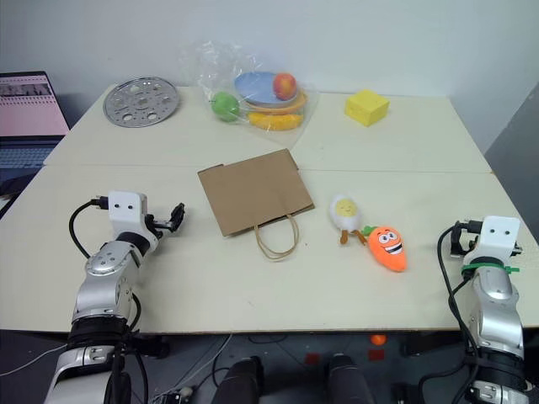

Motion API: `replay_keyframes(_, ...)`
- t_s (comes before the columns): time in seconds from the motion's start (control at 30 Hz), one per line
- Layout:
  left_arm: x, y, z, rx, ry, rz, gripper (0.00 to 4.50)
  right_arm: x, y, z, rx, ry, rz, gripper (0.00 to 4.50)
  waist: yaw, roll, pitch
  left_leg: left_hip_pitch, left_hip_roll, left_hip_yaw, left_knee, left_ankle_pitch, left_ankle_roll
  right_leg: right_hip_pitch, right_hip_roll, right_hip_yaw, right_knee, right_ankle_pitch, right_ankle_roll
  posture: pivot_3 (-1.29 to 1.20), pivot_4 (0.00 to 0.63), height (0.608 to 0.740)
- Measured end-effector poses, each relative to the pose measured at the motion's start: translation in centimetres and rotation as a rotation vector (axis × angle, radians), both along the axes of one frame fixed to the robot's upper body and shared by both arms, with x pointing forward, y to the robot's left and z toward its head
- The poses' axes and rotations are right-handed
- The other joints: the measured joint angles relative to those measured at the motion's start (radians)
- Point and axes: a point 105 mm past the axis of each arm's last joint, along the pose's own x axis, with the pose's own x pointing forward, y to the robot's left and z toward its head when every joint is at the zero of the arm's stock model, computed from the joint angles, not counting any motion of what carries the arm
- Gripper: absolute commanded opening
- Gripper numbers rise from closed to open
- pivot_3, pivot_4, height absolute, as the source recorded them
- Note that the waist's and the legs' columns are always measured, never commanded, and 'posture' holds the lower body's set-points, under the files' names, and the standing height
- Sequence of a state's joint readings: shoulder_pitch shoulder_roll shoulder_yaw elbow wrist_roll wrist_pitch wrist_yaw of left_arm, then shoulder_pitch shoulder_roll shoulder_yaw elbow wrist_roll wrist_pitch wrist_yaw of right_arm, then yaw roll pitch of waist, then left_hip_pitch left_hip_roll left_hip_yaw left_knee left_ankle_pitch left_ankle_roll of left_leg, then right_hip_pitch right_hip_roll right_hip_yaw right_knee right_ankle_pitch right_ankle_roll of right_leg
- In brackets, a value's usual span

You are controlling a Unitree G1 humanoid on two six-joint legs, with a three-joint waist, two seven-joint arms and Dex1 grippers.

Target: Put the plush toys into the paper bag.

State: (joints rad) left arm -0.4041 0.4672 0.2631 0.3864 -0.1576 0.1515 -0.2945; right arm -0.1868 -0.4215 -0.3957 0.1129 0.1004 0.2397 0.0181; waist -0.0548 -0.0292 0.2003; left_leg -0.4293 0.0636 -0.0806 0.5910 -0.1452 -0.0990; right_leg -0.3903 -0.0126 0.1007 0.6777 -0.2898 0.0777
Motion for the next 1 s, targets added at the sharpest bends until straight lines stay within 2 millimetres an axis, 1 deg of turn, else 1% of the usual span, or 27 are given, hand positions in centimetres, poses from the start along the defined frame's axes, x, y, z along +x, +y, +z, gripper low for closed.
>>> replay_keyframes(0.1,-0.07,-0.18,-0.09,0.0,0.004,-0.01,4.46,0.04,0.1,-0.04,-0.001,0.002,0.004,4.5,0.0,0.0,0.0,0.0,0.0,0.0,0.0,0.0,0.0,0.0,0.0,0.0,0.0,0.0,0.0,0.0,0.15,0.74)
replay_keyframes(0.23,-0.03,-0.3,0.39,0.005,-0.013,-0.012,4.46,0.04,0.1,-0.05,-0.001,0.002,0.003,4.5,0.0,0.0,0.0,0.0,0.0,0.0,0.0,0.0,0.0,0.0,0.0,0.0,0.0,0.0,0.0,0.0,0.15,0.74)
replay_keyframes(1.0,-0.04,-0.36,0.45,0.0,-0.016,-0.016,4.46,0.1,0.28,-0.15,0.0,0.003,0.006,4.5,0.0,0.0,0.0,0.0,0.0,0.0,0.0,0.0,0.0,0.0,0.0,0.0,0.0,0.0,0.0,0.0,0.15,0.74)
